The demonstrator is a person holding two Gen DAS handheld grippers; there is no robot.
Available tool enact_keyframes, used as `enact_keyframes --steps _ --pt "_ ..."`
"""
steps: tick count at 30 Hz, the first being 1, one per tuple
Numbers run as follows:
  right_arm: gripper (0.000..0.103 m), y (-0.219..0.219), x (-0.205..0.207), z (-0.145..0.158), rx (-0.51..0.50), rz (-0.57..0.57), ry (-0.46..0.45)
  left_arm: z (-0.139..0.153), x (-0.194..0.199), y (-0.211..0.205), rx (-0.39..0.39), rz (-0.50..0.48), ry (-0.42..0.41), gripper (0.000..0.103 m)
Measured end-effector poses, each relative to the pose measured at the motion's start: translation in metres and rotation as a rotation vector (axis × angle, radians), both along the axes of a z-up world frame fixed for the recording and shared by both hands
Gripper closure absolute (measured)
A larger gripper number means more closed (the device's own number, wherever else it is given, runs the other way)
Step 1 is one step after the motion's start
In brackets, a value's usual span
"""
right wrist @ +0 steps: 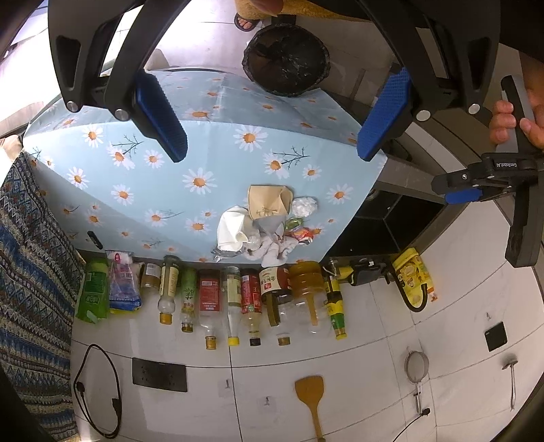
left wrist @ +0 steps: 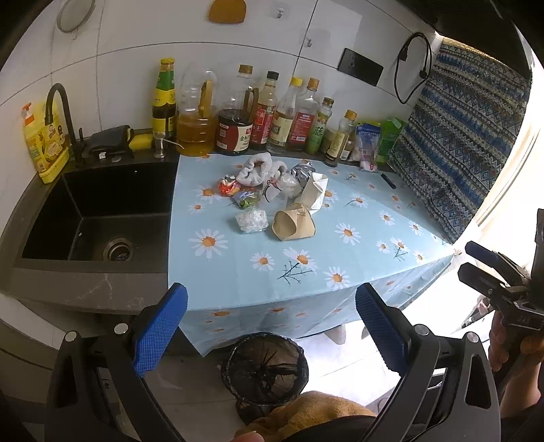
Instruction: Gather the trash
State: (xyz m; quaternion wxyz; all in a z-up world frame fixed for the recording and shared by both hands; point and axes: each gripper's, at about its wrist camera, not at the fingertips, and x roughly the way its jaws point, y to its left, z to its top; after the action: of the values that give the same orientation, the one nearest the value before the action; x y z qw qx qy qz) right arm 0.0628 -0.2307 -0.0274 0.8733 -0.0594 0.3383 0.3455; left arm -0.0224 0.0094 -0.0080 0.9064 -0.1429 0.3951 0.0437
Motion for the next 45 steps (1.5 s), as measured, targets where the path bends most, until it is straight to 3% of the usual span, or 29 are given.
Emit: enact_keyframes --steps 45 --pt "0.004 0.002 0.013 0.001 0.004 0.013 0.024 0.007 0.019 -0.008 0.000 -0.021 0.032 0.007"
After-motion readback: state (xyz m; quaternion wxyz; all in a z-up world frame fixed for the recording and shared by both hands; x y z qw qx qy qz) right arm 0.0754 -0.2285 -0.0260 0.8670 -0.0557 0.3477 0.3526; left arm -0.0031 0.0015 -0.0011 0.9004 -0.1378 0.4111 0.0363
